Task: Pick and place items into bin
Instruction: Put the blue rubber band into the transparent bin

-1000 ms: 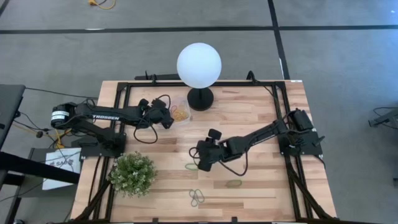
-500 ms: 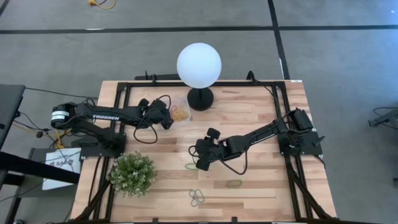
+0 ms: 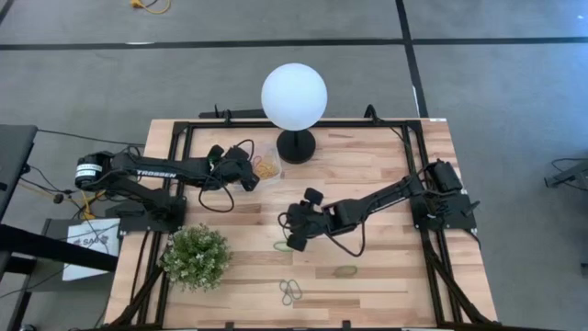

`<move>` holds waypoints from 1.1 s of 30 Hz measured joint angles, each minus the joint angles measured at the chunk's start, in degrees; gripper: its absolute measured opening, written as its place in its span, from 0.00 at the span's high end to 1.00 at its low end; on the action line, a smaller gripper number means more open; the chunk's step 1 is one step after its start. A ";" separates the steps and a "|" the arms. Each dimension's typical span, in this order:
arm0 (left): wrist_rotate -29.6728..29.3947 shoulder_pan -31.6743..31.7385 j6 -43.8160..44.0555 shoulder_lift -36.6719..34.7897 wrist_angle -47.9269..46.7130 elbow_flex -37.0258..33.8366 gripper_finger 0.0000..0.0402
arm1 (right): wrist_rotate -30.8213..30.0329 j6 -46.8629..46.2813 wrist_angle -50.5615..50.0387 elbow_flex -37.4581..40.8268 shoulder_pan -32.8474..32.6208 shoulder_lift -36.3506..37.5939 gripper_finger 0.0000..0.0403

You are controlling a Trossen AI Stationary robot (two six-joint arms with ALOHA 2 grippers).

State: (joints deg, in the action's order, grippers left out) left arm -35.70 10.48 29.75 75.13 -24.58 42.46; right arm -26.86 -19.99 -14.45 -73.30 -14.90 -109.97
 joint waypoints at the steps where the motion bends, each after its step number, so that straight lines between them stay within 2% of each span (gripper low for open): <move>1: 0.00 0.00 0.01 0.00 -0.02 0.00 0.59 | -0.01 -0.01 0.63 -0.01 0.01 0.00 0.61; 18: 2.29 0.00 -0.01 0.00 -0.48 0.00 0.59 | -0.01 0.00 7.40 0.01 0.04 0.00 0.62; 33: 2.23 0.00 -1.23 0.00 -0.47 0.00 0.59 | -0.01 -0.02 7.66 0.01 0.04 0.00 0.62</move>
State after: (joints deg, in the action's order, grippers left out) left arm -33.47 10.48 28.51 75.13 -25.05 42.46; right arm -26.87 -20.01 -6.79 -73.30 -14.85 -109.97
